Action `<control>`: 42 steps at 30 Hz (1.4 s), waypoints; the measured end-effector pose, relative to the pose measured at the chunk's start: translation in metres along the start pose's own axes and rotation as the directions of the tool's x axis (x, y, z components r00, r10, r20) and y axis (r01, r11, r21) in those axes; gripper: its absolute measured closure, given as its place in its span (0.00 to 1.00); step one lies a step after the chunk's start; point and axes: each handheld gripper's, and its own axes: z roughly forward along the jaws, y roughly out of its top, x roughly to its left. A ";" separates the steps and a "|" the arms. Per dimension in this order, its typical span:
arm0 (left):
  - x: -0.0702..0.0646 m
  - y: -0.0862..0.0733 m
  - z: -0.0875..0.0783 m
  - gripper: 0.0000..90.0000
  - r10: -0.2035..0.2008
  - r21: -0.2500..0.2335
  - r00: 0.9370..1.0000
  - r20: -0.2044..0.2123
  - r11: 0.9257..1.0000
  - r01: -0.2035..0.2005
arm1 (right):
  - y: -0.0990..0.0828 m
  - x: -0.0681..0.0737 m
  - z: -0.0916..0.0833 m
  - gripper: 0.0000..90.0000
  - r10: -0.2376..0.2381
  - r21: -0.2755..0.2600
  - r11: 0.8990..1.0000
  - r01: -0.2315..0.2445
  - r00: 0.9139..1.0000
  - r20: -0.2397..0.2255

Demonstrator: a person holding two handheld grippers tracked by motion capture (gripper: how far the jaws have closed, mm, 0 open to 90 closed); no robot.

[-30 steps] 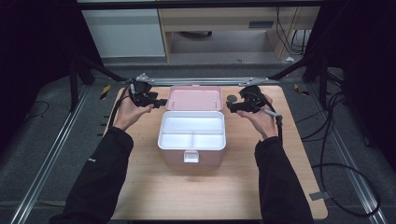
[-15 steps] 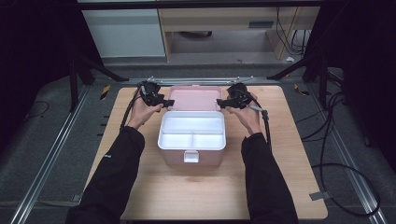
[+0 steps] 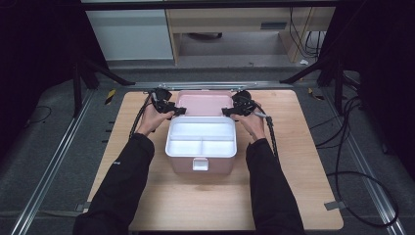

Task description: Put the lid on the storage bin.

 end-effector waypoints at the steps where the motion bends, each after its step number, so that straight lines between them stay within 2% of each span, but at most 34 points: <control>1: 0.002 -0.001 0.000 0.43 -0.013 -0.002 1.000 0.011 1.000 0.013 | -0.001 -0.001 0.001 0.46 0.011 -0.005 1.000 -0.011 1.000 -0.006; 3: 0.003 -0.001 0.001 0.43 -0.019 -0.004 1.000 0.019 1.000 0.019 | -0.001 -0.003 0.003 0.45 0.034 -0.010 0.999 -0.034 0.999 -0.023; 7: 0.001 0.000 -0.001 0.43 -0.009 -0.011 1.000 0.010 1.000 0.009 | 0.000 -0.003 0.002 0.47 0.035 -0.014 0.999 -0.035 0.999 -0.020; 12: 0.002 0.002 -0.007 0.46 -0.024 -0.042 0.999 0.021 0.999 0.025 | 0.001 -0.002 -0.003 0.50 0.020 -0.019 1.000 -0.020 1.000 -0.015; 13: 0.002 0.003 -0.011 0.47 -0.031 -0.062 0.999 0.023 0.998 0.032 | 0.002 -0.002 -0.007 0.52 0.026 -0.034 0.999 -0.027 1.000 -0.015; 16: 0.001 0.005 -0.016 0.48 -0.027 -0.082 1.000 0.017 0.996 0.028 | 0.005 -0.002 -0.011 0.53 0.027 -0.054 0.998 -0.028 1.000 -0.016; 17: -0.001 0.007 -0.021 0.49 -0.021 -0.104 1.000 0.009 0.994 0.022 | 0.006 -0.002 -0.014 0.54 0.016 -0.071 0.997 -0.016 1.000 -0.011; 20: -0.005 0.010 -0.028 0.50 -0.005 -0.126 1.000 -0.004 0.992 0.004 | 0.009 -0.001 -0.020 0.54 0.015 -0.101 0.995 -0.016 1.000 -0.012; 25: -0.008 0.012 -0.037 0.51 0.008 -0.147 1.000 -0.003 0.989 -0.009 | 0.012 0.001 -0.030 0.55 0.007 -0.152 0.988 -0.008 1.000 -0.005; 27: -0.012 0.013 -0.043 0.51 0.032 -0.152 0.999 -0.011 0.988 -0.033 | 0.014 0.003 -0.034 0.55 0.006 -0.170 0.985 -0.006 1.000 0.001; 32: -0.016 0.014 -0.050 0.52 0.052 -0.156 0.999 -0.010 0.986 -0.053 | 0.017 0.005 -0.041 0.55 -0.011 -0.184 0.983 0.013 1.000 0.014; 35: -0.018 0.015 -0.055 0.52 0.058 -0.167 0.998 -0.013 0.984 -0.060 | 0.023 0.009 -0.050 0.55 -0.035 -0.192 0.980 0.041 0.999 0.036; 42: -0.024 0.020 -0.068 0.52 0.086 -0.177 0.996 -0.031 0.980 -0.090 | 0.030 0.014 -0.061 0.55 -0.044 -0.218 0.974 0.053 0.998 0.048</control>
